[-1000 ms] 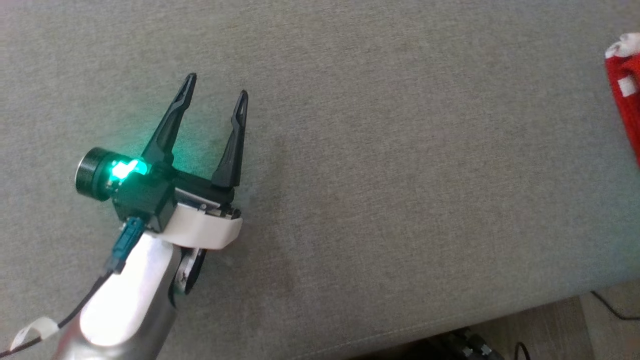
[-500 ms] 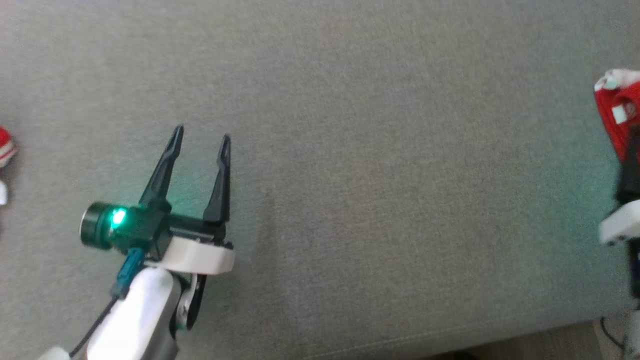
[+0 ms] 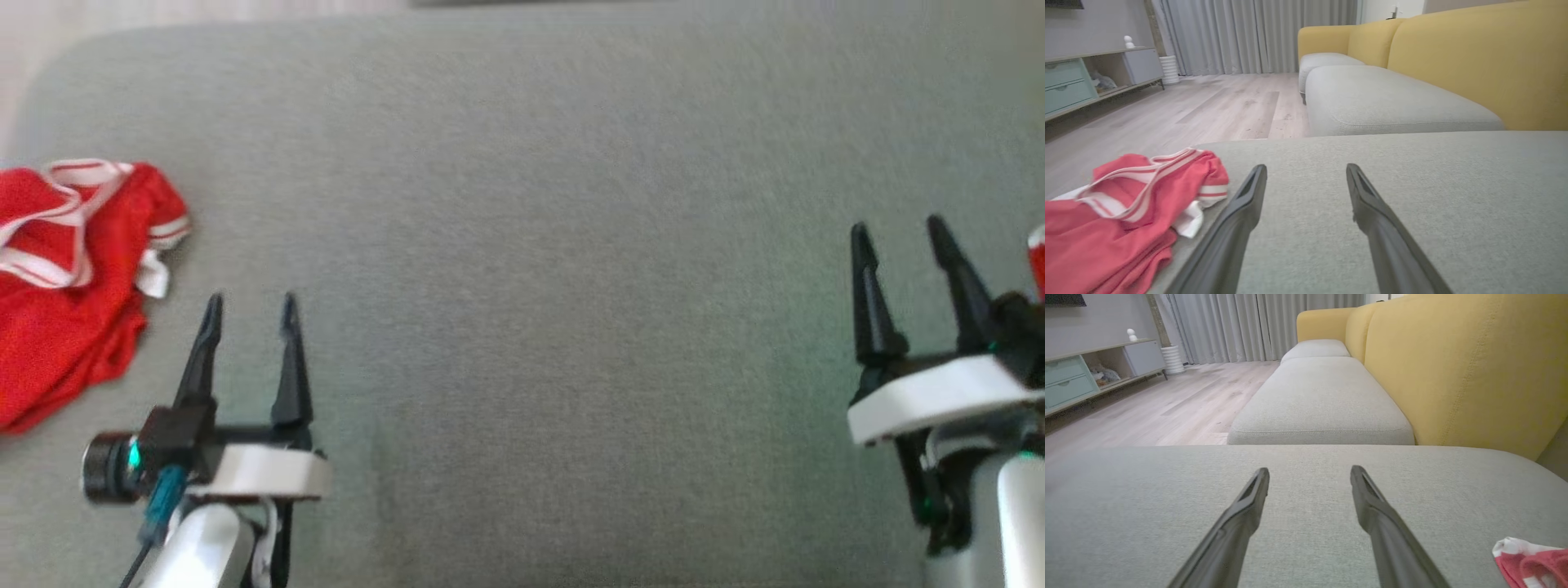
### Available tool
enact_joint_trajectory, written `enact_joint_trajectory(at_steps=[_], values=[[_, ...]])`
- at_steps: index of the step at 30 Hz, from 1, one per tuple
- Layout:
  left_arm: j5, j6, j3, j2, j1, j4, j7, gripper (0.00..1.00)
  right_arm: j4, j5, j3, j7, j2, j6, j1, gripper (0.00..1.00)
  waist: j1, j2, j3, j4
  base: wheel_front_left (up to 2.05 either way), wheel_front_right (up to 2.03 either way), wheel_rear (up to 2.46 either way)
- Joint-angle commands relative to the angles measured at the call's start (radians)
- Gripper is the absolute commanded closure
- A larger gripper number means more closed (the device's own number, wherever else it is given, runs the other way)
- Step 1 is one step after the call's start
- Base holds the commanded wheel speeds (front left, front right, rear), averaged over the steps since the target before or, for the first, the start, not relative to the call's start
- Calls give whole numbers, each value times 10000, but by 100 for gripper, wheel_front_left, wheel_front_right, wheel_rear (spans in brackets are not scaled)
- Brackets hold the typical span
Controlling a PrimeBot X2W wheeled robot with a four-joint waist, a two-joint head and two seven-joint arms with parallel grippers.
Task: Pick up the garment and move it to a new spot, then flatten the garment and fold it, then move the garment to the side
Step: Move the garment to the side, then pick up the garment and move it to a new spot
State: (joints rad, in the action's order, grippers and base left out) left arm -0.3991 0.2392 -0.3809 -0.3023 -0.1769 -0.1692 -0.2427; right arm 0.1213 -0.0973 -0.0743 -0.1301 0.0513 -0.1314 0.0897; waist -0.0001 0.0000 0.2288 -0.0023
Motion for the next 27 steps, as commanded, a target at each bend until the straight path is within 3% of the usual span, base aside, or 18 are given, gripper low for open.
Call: enact_joint_trajectory(at_steps=[1, 13, 27], values=[[-56, 94, 506, -282, -50, 244, -123, 0, 438, -80, 247, 111, 23, 7, -164, 0, 1, 0, -456, 371, 0, 0, 0], [-120, 506, 574, -718, 1224, 861, 301, 0, 1376, -745, 606, 217, -8, 7, -1802, 0, 1, 0, -1503, 168, 0, 0, 0], [-133, 807, 236, -867, 2055, 1457, 1030, 0, 1404, -1187, 839, 198, -10, 7, -2812, 0, 1, 0, -2253, 3, 0, 0, 0]])
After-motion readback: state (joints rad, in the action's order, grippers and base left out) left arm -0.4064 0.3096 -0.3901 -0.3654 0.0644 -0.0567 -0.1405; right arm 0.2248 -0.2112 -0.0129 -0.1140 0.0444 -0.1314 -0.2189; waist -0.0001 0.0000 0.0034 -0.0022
